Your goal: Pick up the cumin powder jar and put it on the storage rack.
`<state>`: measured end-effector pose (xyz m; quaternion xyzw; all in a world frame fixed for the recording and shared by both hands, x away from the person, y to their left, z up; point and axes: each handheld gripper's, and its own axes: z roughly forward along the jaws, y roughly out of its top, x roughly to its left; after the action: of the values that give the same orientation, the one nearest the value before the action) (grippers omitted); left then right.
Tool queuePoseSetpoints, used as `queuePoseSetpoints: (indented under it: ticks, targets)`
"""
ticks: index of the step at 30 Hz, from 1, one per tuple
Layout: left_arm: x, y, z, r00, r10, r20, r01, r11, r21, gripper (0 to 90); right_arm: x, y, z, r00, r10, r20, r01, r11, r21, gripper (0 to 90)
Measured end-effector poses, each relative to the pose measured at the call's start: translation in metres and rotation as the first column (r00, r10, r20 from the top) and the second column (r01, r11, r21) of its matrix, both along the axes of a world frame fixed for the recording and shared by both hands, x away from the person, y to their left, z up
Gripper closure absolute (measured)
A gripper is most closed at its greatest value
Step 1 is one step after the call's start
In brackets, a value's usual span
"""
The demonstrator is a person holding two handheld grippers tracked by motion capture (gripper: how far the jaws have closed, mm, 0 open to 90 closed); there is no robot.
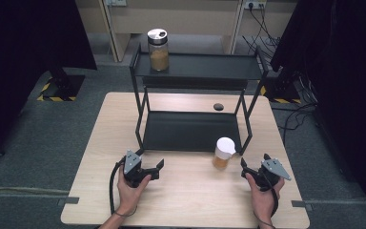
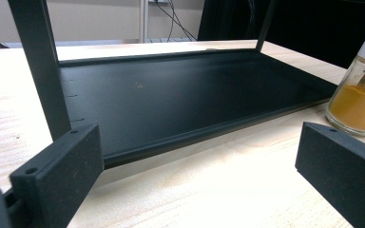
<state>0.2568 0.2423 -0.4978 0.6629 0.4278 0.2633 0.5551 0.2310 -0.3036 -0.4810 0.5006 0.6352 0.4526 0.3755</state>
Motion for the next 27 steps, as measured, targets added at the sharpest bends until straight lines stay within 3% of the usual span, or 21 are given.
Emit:
queuePoseSetpoints:
  ticks: [27]
  targets:
    - [-0.0015,-0.0003,-0.0001,1.0,0.001,0.003,-0.001,1.0,0.003,1.9,-0.0015,0.0001,-0.0012,0.9999,0.009,0.01,-0.009,1.0,-0.009,7.2]
